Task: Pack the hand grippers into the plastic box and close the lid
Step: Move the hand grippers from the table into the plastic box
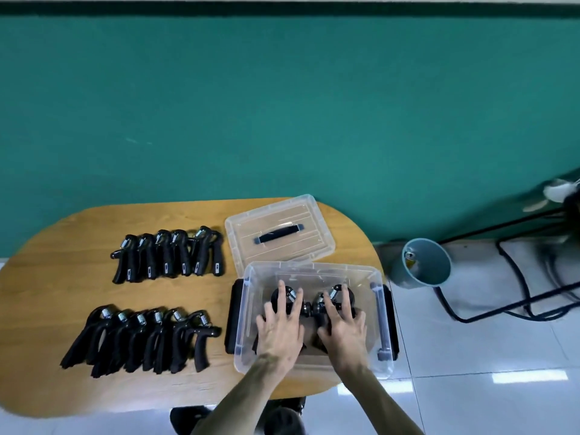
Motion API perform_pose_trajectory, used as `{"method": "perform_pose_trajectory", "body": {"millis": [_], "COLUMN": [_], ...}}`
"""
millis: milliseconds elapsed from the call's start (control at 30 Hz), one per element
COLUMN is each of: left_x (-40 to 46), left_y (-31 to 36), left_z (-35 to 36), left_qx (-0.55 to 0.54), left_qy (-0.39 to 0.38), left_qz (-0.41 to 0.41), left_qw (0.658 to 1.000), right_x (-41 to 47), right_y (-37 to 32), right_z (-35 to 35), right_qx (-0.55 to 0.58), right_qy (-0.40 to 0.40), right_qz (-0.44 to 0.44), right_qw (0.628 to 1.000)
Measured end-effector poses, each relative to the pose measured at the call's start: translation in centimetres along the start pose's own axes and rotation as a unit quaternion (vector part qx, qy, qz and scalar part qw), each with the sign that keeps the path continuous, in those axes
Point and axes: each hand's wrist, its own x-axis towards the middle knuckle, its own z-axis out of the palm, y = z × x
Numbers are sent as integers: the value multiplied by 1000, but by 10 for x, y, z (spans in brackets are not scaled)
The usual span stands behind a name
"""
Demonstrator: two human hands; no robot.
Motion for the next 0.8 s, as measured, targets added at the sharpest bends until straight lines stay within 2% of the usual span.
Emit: {"method": "perform_pose_trajectory", "body": {"millis": [467,667,800], "left_x": [62,67,73], "left_y": [-3,-14,-15], "left_z": [57,71,78], "left_qx": [-17,5,17], "left_qy": [-77,-102,-91], "left_qz": [-47,-38,-23], "left_qw": [996,994,995], "right_x": [56,57,58], "right_y": [35,35,38], "right_z": [61,73,78], "right_qx": [17,5,-14], "right_qy": [-111,-151,-163], "right_qz": [-21,-1,0], "right_qw": [993,989,987]}}
